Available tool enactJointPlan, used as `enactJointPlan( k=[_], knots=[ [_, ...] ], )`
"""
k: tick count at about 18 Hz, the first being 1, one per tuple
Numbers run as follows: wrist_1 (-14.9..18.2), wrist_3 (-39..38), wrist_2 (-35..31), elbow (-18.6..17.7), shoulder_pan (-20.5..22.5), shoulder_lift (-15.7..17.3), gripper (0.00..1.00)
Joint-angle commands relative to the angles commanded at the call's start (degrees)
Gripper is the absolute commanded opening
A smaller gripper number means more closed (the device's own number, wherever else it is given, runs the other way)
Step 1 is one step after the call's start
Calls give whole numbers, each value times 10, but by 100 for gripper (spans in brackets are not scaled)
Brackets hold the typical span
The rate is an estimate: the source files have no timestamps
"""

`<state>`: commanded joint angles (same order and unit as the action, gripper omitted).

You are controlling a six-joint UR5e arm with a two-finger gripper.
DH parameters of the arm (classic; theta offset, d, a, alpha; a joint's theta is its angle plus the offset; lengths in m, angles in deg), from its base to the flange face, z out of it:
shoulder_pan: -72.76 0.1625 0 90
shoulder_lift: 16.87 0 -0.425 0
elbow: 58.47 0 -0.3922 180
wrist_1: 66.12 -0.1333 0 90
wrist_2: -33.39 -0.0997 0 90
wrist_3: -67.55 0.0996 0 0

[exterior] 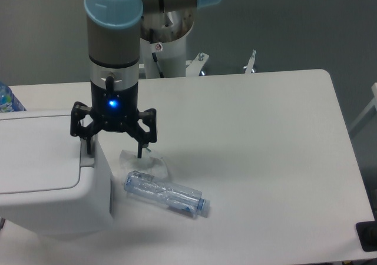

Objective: Open the trash can
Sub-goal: 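Push the lid edge with the gripper to swing the lid open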

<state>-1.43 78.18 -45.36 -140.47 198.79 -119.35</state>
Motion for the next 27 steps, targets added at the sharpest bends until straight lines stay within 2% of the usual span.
enactJointPlan(
  k=[24,27],
  knots=[
    [1,1,0,1,-1,-4,100],
    [1,2,9,16,3,-2,100]
  ],
)
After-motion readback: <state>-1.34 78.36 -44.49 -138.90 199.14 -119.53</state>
